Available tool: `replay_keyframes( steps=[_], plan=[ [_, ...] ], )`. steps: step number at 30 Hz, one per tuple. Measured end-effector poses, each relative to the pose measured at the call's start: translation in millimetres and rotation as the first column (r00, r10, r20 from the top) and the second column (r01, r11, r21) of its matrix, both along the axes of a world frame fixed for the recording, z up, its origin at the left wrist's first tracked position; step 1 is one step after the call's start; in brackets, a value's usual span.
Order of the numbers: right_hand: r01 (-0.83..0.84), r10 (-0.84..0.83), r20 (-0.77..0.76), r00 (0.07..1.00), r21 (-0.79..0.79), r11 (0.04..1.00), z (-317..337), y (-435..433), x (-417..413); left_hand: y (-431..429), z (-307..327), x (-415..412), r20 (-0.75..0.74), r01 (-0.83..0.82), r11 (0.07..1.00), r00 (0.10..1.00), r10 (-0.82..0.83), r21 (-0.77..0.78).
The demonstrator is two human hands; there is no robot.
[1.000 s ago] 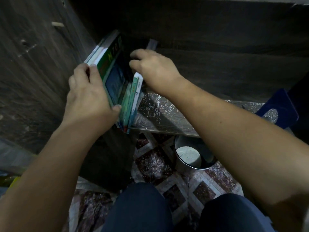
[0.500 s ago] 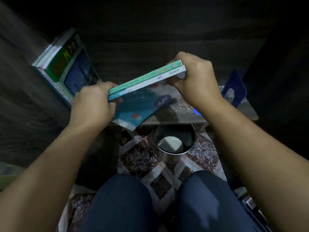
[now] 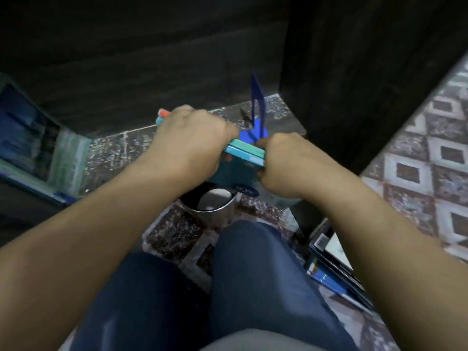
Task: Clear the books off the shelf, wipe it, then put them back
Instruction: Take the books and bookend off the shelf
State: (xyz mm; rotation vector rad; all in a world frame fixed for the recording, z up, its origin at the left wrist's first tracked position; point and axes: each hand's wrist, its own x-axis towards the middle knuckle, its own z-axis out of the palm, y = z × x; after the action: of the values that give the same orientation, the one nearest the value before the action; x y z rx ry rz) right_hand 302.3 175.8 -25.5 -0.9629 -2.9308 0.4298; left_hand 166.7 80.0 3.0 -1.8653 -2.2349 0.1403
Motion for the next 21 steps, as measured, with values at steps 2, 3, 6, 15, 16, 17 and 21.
replay_keyframes(
  steps=[2,3,6,15,16,17,21],
  plan=[
    [0.050,-0.051,0.034,0.998,0.021,0.999,0,8,31,14,2,29,0.028,0.044,0.999,0.999,-0.043,-0.028],
    [0.072,-0.073,0.050,0.996,0.024,0.997,1,13,48,20,3,43,0.045,0.065,0.997,0.997,-0.063,-0.048],
    [0.131,-0.127,0.111,0.986,-0.028,0.991,7,24,102,45,4,87,0.110,0.134,0.982,0.987,-0.119,-0.136],
    [0.417,-0.435,0.221,0.873,0.123,0.900,-4,63,240,121,-25,205,0.233,0.418,0.893,0.896,-0.377,-0.164],
    [0.437,-0.468,0.215,0.857,0.179,0.882,-9,66,251,128,-32,215,0.242,0.430,0.890,0.889,-0.389,-0.150],
    [0.459,-0.504,0.203,0.839,0.234,0.857,-15,67,261,134,-40,224,0.245,0.438,0.890,0.884,-0.399,-0.130],
    [0.551,-0.609,0.042,0.792,0.379,0.743,-54,71,287,155,-77,248,0.227,0.458,0.889,0.868,-0.441,-0.023]
  ],
)
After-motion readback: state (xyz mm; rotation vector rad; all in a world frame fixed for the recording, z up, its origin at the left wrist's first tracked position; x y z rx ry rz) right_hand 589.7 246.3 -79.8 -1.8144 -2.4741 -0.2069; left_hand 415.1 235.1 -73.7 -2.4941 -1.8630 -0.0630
